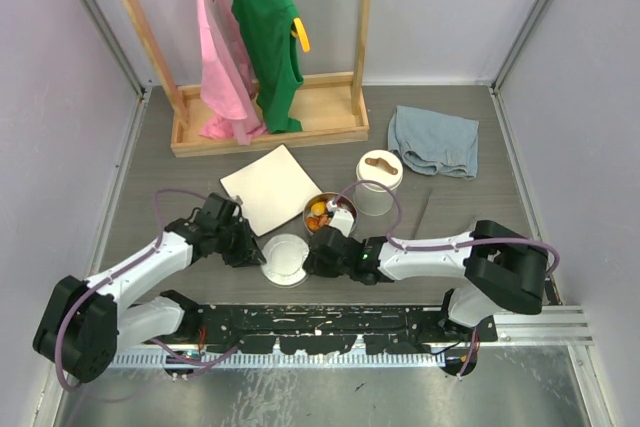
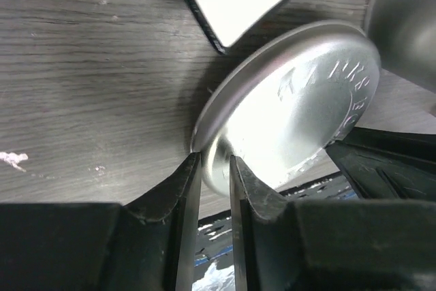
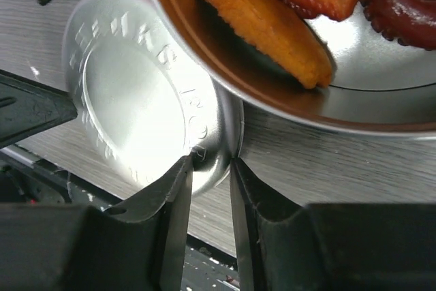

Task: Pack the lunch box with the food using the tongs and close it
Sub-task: Pick up the box lid from the center of the board.

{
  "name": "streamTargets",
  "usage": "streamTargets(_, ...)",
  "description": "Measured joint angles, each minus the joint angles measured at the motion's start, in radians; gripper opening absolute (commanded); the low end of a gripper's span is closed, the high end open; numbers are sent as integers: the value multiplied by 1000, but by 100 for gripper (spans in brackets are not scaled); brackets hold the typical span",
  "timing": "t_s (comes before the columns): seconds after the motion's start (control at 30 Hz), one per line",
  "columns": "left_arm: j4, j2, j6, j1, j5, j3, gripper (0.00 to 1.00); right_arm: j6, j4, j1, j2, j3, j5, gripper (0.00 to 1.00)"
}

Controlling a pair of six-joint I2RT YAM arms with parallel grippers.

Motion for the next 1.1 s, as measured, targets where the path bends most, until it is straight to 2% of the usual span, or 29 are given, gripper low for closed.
streamTargets(0.27,-36,-124,-5,-8,5,82,24,-19,28,1,-58,40,-44,34)
streamTargets(0.47,-84,-145,-3,-9,-19,92,44,-20,2,1,-75,72,-21,47)
streamTargets(0.53,-105,-137,2,-9,-48,94,48,-18,-21,1,-74,76,0,49)
streamTargets(0.73,-101,-27,13,9,-118,98,51,-28,-66,1,22,113,26,50)
streamTargets(0.9,-37,79,35,29,-129,98,54,-44,-111,-4,122,173,56,52)
streamTargets(1.1,31,156,75,34,-111,101,46,-62,-118,-32,158,191,64,52)
